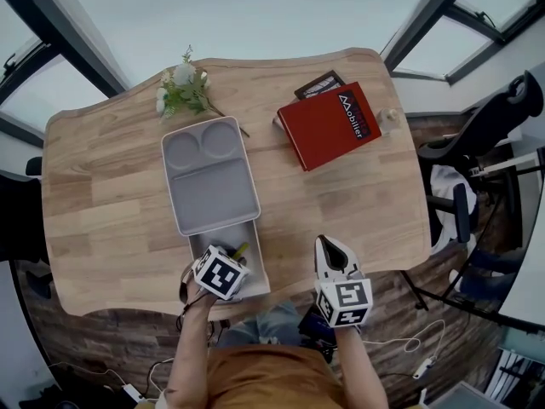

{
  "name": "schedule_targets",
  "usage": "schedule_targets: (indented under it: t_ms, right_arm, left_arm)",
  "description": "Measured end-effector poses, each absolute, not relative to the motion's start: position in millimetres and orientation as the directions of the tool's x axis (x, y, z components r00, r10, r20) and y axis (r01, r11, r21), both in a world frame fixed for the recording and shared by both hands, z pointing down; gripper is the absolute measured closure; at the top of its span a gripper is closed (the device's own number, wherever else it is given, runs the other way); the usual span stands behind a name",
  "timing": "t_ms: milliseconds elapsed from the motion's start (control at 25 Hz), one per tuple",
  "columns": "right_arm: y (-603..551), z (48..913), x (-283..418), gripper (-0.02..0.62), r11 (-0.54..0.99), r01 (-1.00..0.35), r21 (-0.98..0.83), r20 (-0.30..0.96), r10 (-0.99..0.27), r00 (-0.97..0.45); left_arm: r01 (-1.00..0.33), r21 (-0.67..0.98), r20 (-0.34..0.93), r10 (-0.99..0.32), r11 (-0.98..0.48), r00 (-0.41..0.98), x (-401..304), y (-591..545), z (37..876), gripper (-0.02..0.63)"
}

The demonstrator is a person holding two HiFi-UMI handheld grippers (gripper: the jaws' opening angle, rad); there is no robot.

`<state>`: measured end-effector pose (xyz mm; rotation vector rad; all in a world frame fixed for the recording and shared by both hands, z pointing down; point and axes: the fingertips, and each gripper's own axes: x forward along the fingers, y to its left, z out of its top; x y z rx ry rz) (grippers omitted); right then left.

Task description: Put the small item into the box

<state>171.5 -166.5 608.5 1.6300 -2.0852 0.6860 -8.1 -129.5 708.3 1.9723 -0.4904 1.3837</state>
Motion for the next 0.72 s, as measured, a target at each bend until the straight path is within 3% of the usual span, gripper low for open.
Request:
schedule_targets:
  t_ms: [400,720]
  right_arm:
    - [-166.7,588.7,148.7,0.592,0.249,-0.956,-0.155,0.535,-0.793,-0.293]
    - [-165.3,568.5,105.8,0.592,0.303,-0.92,-0.248,0.449,-0.806,-0.386]
  left_arm:
    - [-0.693,0.264,0.857,-0.167,-0.671,0.488,-14.4,-154.0,665.3,0.511]
    - [-0.753,0.315,0.712,-0.381,-0.577,0.59,-23.6,-168.0,627.9,0.517]
